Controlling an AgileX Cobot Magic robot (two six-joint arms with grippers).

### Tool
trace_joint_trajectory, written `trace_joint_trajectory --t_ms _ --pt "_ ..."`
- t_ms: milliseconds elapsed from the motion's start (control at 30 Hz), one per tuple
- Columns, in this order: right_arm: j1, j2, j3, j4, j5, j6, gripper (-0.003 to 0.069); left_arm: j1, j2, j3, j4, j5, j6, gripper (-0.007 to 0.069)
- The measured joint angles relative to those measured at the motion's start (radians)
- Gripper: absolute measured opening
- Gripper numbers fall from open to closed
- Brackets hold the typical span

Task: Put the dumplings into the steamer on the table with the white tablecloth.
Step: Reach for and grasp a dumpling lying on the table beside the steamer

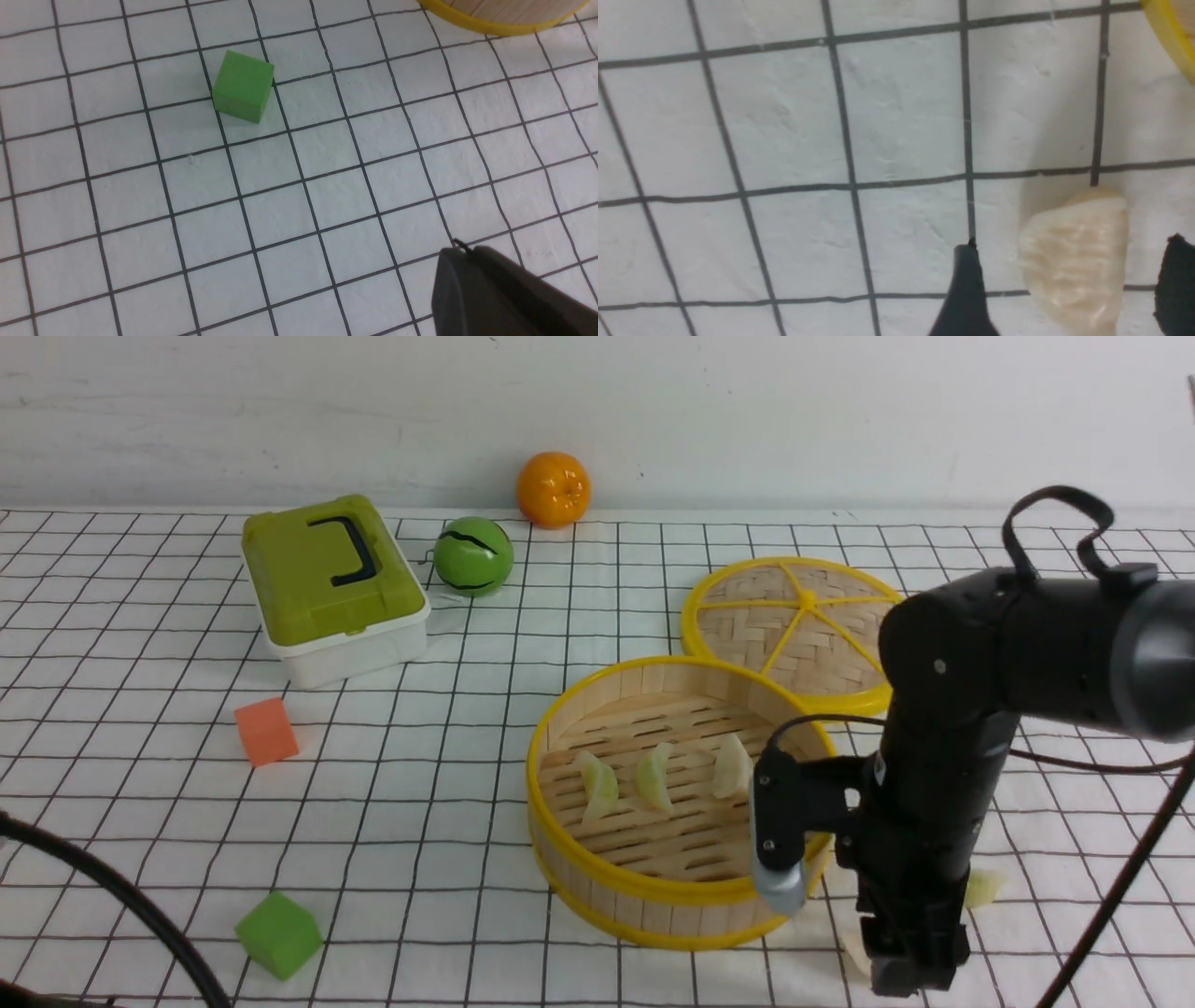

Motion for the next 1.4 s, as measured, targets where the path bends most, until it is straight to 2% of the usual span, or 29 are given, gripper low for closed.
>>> trace_joint_trajectory --t_ms 33,133,167,267,467,600,633,667,700,733,800,833,900,1000,1100,1267,1400 --pt "0.000 0.005 0.000 -0.004 -0.003 0.000 0.0493 0.000 0.000 0.000 0.000 0.000 0.000 -0.0013" --pt "0.000 0.040 0.000 -0.026 -0.010 -0.003 0.0392 0.000 0.026 0.002 -0.003 -0.008 0.001 -0.0013" --pt "0.000 0.041 0.000 -0.028 -0.012 -0.003 0.0384 0.000 0.026 0.002 -0.003 -0.008 0.001 -0.0013" --pt "0.000 0.042 -0.002 -0.044 -0.014 -0.003 0.0200 0.000 0.028 0.002 -0.003 -0.017 0.001 -0.0013" --pt "0.000 0.009 -0.003 -0.060 0.004 0.018 0.0192 0.000 0.028 0.002 -0.002 -0.021 0.001 -0.0013" --pt "0.000 -0.113 -0.044 -0.060 0.096 0.081 0.0181 0.000 0.028 0.002 0.001 -0.025 0.001 -0.0013" --pt "0.000 -0.145 -0.073 -0.060 0.125 0.113 0.0115 0.000 0.028 0.002 0.001 -0.029 0.001 -0.0013" --pt "0.000 -0.156 -0.078 -0.052 0.129 0.120 0.0103 0.000 0.028 0.002 0.001 -0.031 0.001 -0.0013" --pt "0.000 -0.196 -0.127 -0.013 0.151 0.182 0.0028 0.000 0.028 0.002 0.002 -0.046 0.001 -0.0013" --pt "0.000 -0.213 -0.162 0.025 0.156 0.231 0.0003 0.000 0.028 0.002 0.002 -0.056 0.001 -0.0013" --pt "0.000 -0.221 -0.205 0.082 0.158 0.291 -0.0009 0.000 0.028 0.002 0.002 -0.072 0.001 -0.0013" --pt "0.001 -0.217 -0.259 0.157 0.153 0.420 -0.0015 0.000 0.028 0.002 0.002 -0.093 0.001 -0.0013" --pt "0.001 -0.194 -0.309 0.221 0.149 0.545 -0.0015 0.000 0.028 0.002 0.002 -0.111 0.001 -0.0013" --pt "0.002 -0.127 -0.367 0.260 0.146 0.664 -0.0013 0.000 0.028 0.002 0.002 -0.117 0.001 -0.0013" --pt "0.011 -0.043 -0.404 0.258 0.147 0.681 -0.0012 0.000 0.028 0.002 0.002 -0.117 0.001 -0.0013" --pt "0.051 0.013 -0.428 0.248 0.177 0.582 -0.0008 0.000 0.028 0.002 0.004 -0.117 0.001 -0.0013" --pt "0.063 -0.026 -0.415 0.231 0.180 0.562 -0.0008 0.000 0.028 0.002 0.004 -0.116 0.001 -0.0013"
